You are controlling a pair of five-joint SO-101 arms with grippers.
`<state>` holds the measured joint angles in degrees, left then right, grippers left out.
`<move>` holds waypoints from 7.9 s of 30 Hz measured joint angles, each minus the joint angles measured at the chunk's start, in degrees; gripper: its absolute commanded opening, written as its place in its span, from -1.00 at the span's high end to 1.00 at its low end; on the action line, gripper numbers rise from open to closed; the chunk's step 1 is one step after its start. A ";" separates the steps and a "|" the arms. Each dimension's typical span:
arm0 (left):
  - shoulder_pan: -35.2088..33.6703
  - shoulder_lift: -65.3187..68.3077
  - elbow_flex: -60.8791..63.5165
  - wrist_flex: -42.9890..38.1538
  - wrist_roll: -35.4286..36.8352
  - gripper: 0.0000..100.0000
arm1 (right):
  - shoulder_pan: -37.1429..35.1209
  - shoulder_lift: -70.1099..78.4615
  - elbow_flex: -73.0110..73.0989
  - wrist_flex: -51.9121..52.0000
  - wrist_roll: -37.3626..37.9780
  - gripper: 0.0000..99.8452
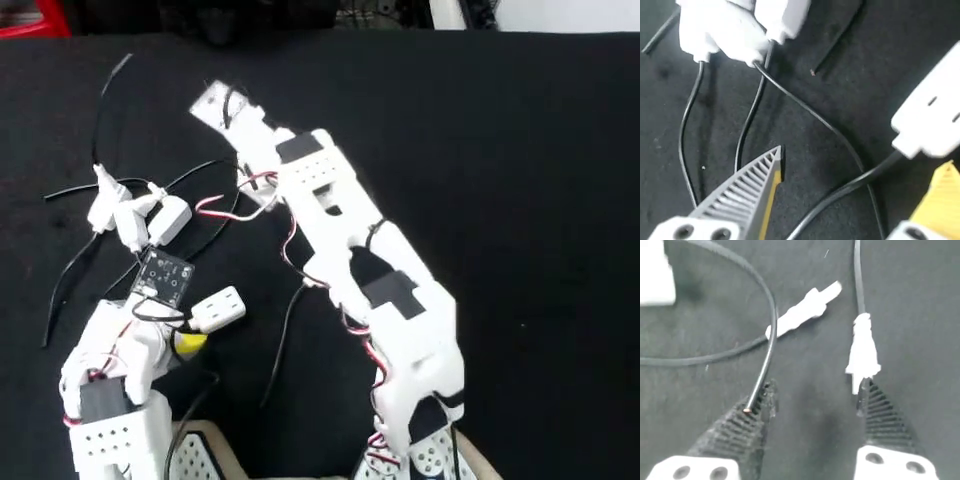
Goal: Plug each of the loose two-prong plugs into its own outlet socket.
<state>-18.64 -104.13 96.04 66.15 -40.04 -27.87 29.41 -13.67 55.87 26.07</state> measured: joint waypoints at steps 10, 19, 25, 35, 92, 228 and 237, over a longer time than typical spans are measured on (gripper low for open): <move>0.53 0.00 0.00 0.00 -0.79 0.13 | 2.55 14.59 -16.00 -0.44 -5.45 0.47; 0.53 0.00 0.09 0.00 -0.79 0.13 | 3.60 20.75 -34.02 19.60 -0.70 0.47; 0.79 0.00 0.09 0.00 -1.23 0.13 | 5.54 23.03 -40.62 22.95 -0.26 0.47; 0.79 0.00 0.09 0.00 -1.23 0.13 | 6.07 29.19 -40.62 19.69 -0.09 0.47; 0.97 0.00 0.09 0.00 -2.81 0.13 | 2.81 19.52 -22.51 43.08 10.99 0.43; 9.41 -0.09 -11.52 -9.32 27.25 0.13 | -20.40 -92.40 89.32 -37.71 -14.95 0.98; 13.36 0.09 -16.35 -9.23 31.38 0.13 | -20.13 -93.36 89.93 -38.68 -15.03 0.98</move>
<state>-5.27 -104.04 79.69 56.92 -8.66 -48.00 -63.96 76.26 17.19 11.03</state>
